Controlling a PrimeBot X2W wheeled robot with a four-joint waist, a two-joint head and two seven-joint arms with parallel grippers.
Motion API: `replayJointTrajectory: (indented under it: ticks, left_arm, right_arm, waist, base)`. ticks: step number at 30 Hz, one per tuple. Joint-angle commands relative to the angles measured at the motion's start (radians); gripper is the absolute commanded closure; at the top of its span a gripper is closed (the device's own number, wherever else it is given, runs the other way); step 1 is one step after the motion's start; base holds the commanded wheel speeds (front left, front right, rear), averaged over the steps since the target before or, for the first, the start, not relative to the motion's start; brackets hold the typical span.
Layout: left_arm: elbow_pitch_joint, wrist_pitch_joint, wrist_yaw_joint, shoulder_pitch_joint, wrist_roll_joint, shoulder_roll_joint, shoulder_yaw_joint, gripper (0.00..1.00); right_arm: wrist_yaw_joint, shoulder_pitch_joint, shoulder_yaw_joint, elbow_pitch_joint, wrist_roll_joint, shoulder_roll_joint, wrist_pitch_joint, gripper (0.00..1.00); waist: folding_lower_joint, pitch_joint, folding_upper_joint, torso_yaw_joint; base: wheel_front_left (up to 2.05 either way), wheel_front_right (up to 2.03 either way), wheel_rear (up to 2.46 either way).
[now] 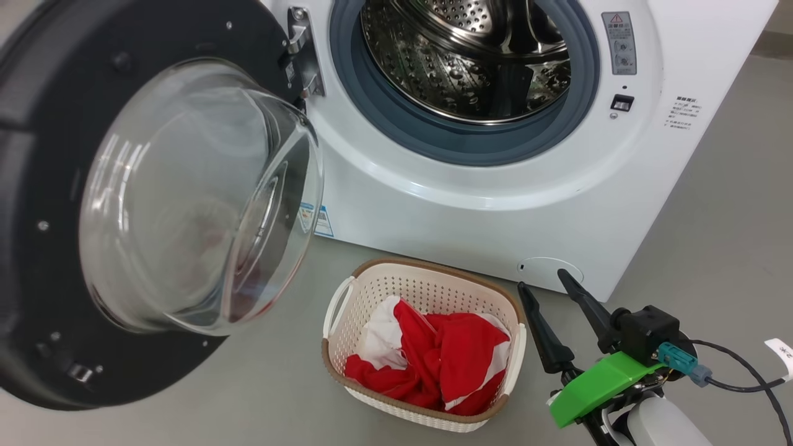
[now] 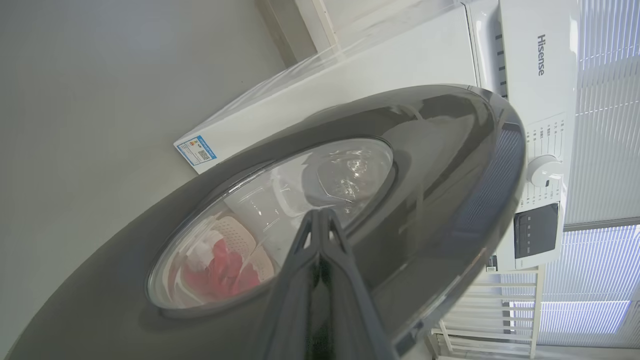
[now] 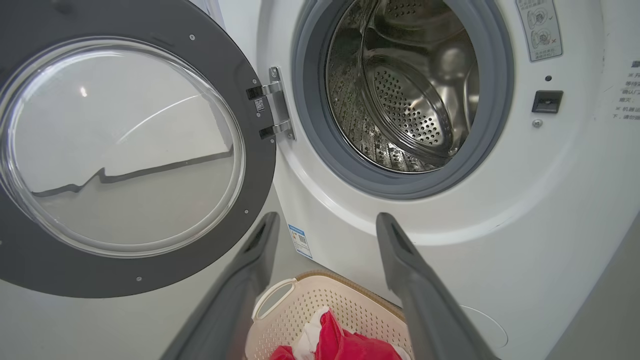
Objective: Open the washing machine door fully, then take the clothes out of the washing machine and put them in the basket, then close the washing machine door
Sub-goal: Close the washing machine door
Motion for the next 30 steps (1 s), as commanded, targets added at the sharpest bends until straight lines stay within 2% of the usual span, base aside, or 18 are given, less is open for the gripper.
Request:
replayJointTrajectory:
  ticks: [1, 6, 15, 22, 30]
  left_arm:
    - [-0.041, 0.029, -0.007, 0.016, -0.013, 0.034, 0.007, 1.00]
    - [-0.147, 0.101, 0.017, 0.061, -0.037, -0.010, -0.004, 1.00]
    - [-0.451, 0.205, 0.127, 0.182, -0.102, -0.092, -0.002, 1.00]
    - [-0.671, 0.191, 0.225, 0.281, -0.114, -0.147, 0.009, 1.00]
    - [-0.781, 0.121, 0.272, 0.326, -0.105, -0.206, 0.026, 1.00]
  right_arm:
    - [0.007, -0.013, 0.016, -0.020, 0.008, 0.006, -0.006, 0.00]
    - [0.007, -0.003, 0.016, -0.019, 0.012, 0.009, -0.006, 0.00]
    - [0.007, 0.009, 0.010, -0.020, 0.016, 0.011, -0.006, 0.00]
    - [0.007, 0.017, 0.003, -0.023, 0.017, 0.014, -0.006, 0.00]
    - [0.007, 0.017, -0.003, -0.027, 0.014, 0.015, -0.006, 0.00]
  waist:
    - [0.0000, -0.004, 0.0000, -0.002]
    - [0.0000, -0.015, 0.0000, -0.010]
    - [0.0000, -0.038, 0.0000, -0.053]
    - [0.0000, -0.056, 0.0000, -0.129]
    - [0.0000, -0.050, 0.0000, -0.238]
  base:
    - [0.00, 0.00, 0.00]
    - [0.00, 0.00, 0.00]
    - [0.00, 0.00, 0.00]
    - [0.00, 0.00, 0.00]
    - [0.00, 0.00, 0.00]
